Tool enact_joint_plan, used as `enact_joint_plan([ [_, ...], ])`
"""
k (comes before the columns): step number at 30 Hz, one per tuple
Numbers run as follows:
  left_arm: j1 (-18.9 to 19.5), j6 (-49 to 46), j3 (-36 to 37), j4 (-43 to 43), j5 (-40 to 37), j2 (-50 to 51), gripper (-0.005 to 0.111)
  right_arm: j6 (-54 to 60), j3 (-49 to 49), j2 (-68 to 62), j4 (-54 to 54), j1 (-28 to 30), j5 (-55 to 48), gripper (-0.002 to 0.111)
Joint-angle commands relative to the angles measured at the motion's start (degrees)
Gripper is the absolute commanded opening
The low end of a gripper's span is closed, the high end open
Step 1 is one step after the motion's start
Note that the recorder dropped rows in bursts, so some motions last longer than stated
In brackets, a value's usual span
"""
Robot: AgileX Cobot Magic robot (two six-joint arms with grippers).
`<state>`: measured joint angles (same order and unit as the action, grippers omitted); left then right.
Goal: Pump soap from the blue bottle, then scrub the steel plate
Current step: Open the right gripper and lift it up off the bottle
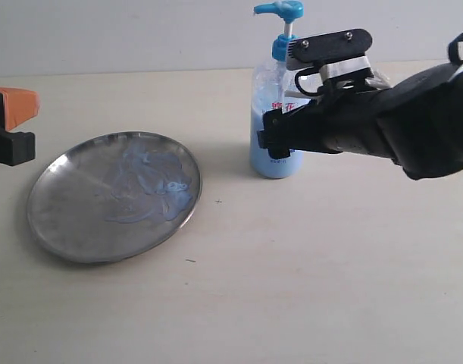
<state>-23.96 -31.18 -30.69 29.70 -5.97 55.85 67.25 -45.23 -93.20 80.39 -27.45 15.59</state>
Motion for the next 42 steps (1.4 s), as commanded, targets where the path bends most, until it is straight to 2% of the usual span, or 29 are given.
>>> enact_joint_plan([
  [1,0.04,0.1,0.15,0.13,0.62,-0.38,0.0,0.13,1.97,7.37,-0.03,0.18,-2.78,0.092],
  [14,0.04,1.65,0.15,2.63,0.2,-0.48,0.0,2.7,1.97,13.45,0.58,0.18,-12.67,0.092],
  [23,-0.03,1.65,-0.36,2.65,-2.39,-0.48,0.0,3.83,1.97,15.8,0.35,0.18,-13.98,0.091],
  [25,-0.03,1.65,-1.21,2.65,-3.56,-0.48,0.0,4.31,1.97,16.65,0.35,0.18,-13.74,0.088],
  [32,-0.03,1.26,-2.61,2.3,-5.79,-0.48,0.0,5.99,1.97,19.4,0.35,0.18,-12.88,0.065],
  [37,-0.08,1.26,-2.61,2.64,-6.82,0.21,0.0,6.13,1.97,19.88,0.35,0.18,-12.88,0.061],
  [42,-8.56,1.24,-3.35,2.39,-3.7,7.08,0.0,7.7,1.97,19.88,0.35,0.18,-12.68,0.05],
])
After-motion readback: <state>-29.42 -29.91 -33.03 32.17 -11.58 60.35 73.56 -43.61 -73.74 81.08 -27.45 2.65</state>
